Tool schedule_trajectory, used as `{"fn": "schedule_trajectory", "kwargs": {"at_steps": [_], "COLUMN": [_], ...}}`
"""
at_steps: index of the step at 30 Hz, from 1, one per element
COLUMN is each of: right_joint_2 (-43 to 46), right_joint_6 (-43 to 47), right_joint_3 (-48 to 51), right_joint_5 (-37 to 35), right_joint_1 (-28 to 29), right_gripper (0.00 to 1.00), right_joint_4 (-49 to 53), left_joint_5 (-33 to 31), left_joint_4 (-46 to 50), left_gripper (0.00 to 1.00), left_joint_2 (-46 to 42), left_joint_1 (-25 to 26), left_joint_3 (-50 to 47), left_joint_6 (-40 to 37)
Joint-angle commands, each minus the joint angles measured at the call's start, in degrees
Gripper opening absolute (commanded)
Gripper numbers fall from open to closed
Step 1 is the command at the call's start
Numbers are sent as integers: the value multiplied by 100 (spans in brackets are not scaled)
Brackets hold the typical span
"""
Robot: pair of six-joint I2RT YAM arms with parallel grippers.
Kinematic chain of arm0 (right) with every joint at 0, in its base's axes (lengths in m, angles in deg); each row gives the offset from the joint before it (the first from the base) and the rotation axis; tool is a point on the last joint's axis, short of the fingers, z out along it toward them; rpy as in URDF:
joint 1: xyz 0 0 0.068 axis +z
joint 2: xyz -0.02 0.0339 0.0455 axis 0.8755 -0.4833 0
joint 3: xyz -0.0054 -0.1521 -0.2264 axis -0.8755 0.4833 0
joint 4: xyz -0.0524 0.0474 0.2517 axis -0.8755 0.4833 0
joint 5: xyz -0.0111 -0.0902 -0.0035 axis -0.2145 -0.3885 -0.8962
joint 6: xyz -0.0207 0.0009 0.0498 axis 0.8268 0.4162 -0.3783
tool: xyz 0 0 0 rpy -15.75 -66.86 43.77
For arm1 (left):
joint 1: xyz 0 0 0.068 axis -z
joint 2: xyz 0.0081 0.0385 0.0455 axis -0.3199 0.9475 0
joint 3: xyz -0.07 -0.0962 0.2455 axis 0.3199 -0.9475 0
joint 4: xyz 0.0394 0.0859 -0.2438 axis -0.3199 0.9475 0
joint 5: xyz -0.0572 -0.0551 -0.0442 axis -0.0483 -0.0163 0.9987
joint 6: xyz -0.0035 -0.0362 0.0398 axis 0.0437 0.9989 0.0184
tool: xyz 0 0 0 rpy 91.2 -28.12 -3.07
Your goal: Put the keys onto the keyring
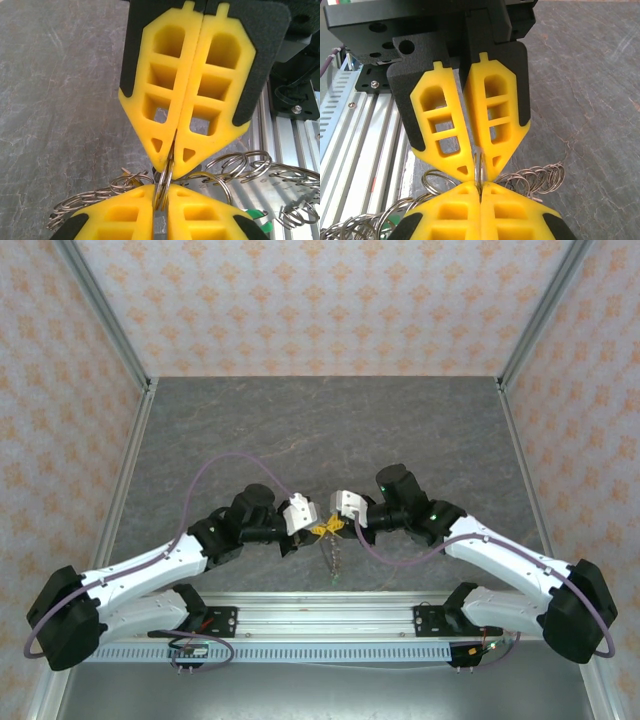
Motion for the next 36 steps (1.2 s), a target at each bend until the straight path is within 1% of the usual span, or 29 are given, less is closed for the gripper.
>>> {"fn": "schedule_trajectory", "kwargs": {"at_steps": [1,5,9,19,20,24,31,36], "right_joint_2": [27,10,10,-79,-72,-1,144,328], "right_joint_6": [146,148,116,-10,-19,-72,-97,-278], "right_joint_3": [-325,-353,-327,-237,-213,-90,108,379], "right_joint_5": [201,241,241,250,243,200,80,-165], "right_joint_1": [31,29,30,31,31,31,31,31], "right_gripper": [0,0,0,0,0,0,0,8], "right_joint_4": [58,134,119,-41,-66,-186,-293,-577], "left_joint_5": [0,65,177,147,136,50,-85,-125], "left_joint_4": [431,502,304,-74,-86,-85,-239,-673], "left_gripper": [14,14,14,14,13,0,0,0], "left_joint_2": [146,221,176,198,206,207,142,0], "left_joint_1": [-8,-5,2,-6,-2,2,0,-6], "left_joint_3": [266,337,307,243,249,241,121,-81], "left_joint_6": [-231,-246,-158,-41,-40,-27,151,337]}}
